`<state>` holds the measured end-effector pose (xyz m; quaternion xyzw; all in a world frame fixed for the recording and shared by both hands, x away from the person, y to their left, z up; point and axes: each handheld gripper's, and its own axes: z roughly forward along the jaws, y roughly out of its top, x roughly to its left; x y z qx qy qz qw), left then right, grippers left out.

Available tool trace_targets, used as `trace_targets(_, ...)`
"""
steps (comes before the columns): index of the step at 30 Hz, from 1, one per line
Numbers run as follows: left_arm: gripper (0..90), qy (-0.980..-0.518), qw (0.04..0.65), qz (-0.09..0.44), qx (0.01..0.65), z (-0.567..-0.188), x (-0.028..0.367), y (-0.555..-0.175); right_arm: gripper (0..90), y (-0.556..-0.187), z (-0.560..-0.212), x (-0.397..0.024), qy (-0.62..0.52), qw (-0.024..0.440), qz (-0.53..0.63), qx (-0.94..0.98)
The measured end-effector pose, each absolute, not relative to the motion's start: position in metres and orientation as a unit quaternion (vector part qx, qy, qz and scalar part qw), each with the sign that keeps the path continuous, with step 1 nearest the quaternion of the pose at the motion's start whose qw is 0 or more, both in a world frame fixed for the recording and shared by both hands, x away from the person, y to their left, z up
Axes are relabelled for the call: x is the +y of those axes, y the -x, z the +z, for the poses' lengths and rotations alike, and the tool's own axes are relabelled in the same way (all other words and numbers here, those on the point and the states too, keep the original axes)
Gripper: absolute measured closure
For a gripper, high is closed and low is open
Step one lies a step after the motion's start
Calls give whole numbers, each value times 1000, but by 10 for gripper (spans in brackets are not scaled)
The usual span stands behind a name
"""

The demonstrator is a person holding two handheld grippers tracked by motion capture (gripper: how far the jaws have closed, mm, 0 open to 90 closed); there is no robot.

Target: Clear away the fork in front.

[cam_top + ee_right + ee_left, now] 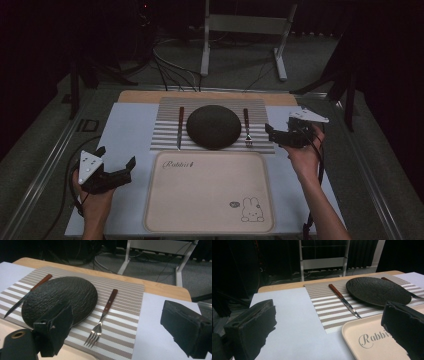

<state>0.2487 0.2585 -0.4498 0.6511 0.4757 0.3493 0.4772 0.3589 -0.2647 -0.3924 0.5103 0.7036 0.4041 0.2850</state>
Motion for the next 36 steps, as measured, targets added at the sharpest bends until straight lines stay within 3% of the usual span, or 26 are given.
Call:
trace_targets(21,0,-653,477,346,475,-451,258,-250,107,-406,-394,-243,-523,285,379,708)
trace_targets(36,0,-654,478,344,474,-452,256,-251,107,-455,-413,-235,-546,276,344,712)
